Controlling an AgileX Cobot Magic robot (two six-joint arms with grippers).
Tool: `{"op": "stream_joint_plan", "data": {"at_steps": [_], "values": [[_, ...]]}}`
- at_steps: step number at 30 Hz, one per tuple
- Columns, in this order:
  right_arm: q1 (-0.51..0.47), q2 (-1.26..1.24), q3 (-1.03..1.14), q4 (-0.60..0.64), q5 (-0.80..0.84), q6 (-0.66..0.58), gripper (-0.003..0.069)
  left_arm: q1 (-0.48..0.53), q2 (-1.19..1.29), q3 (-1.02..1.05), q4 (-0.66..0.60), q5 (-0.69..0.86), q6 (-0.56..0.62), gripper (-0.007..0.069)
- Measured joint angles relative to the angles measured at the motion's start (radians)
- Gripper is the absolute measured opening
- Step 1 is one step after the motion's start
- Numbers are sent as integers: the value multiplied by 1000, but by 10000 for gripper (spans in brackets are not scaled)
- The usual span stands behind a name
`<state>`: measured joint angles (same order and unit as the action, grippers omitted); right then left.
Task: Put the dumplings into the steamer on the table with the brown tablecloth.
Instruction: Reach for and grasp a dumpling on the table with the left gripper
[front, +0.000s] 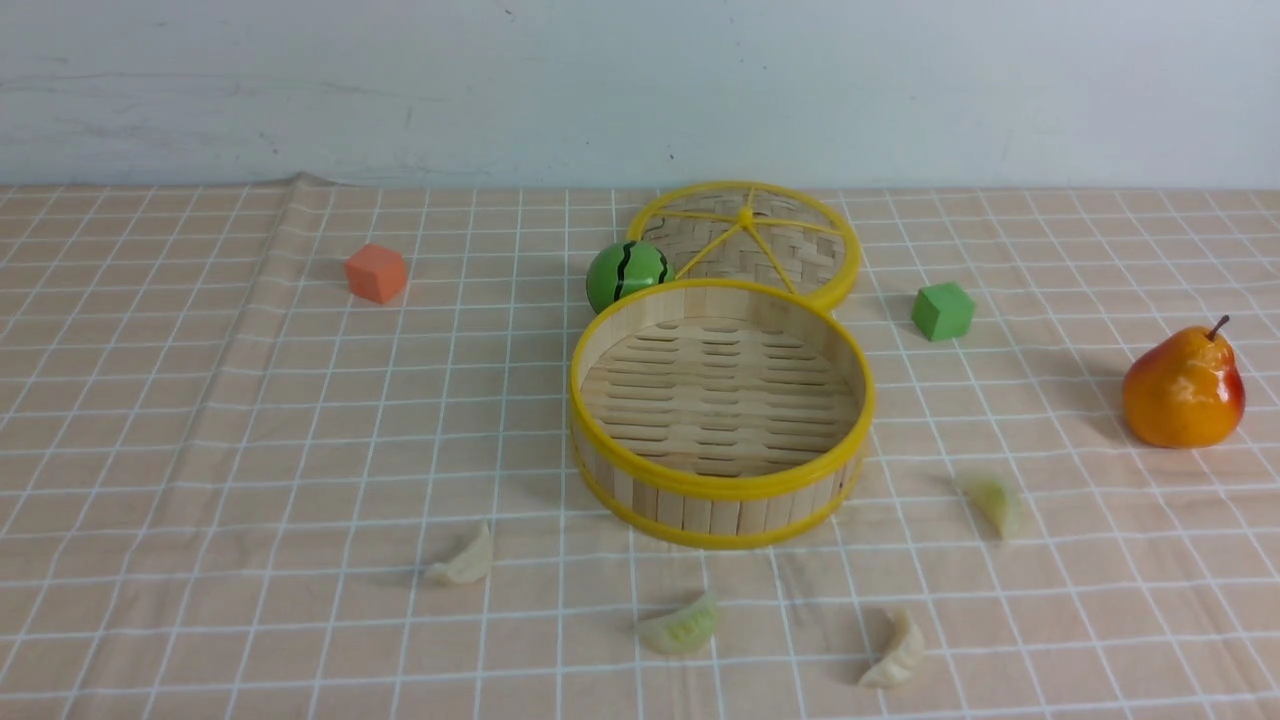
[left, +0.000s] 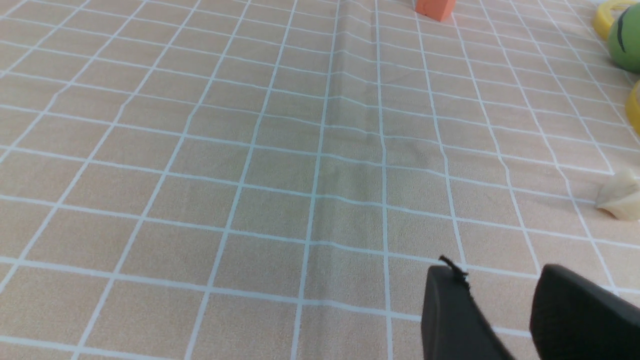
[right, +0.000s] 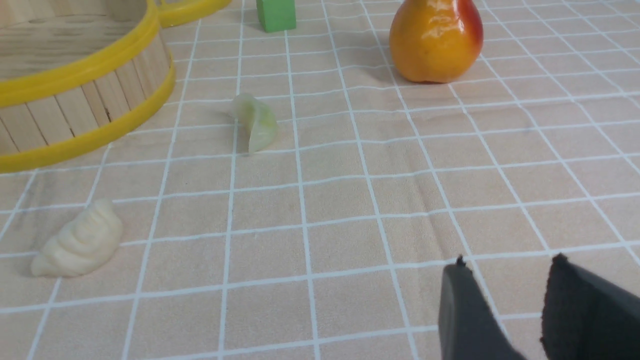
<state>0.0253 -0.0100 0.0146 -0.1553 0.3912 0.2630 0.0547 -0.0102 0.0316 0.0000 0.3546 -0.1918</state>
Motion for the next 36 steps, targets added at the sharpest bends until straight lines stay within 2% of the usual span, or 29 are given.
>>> {"op": "stream_joint_plan", "data": {"at_steps": [11,15,17,19,21,22,23,24,26,29,34,36], "values": [[0,0,0,86,-1,0,240,0,0,0,0,1,0,238],[0,0,0,93,-2,0,240,0,0,0,-63,-8,-24,238],[0,0,0,113,-4,3,240,0,0,0,-129,-23,-66,238],[0,0,0,188,-6,35,240,0,0,0,-276,-43,-150,238],[0,0,0,331,-6,123,240,0,0,0,-459,-58,-285,238],[0,0,0,473,0,193,240,0,0,0,-583,-65,-367,238],[0,0,1,494,1,205,240,0,0,0,-603,-65,-380,238],[0,0,3,634,11,292,240,0,0,0,-734,-69,-460,238],[0,0,7,773,16,355,240,0,0,0,-826,-74,-507,238],[0,0,9,830,18,365,240,0,0,0,-874,-89,-526,238],[0,0,9,813,-1,321,240,0,0,-3,-928,-91,-521,238],[0,0,-1,811,7,226,240,0,0,-47,-927,-60,-418,238]]}}
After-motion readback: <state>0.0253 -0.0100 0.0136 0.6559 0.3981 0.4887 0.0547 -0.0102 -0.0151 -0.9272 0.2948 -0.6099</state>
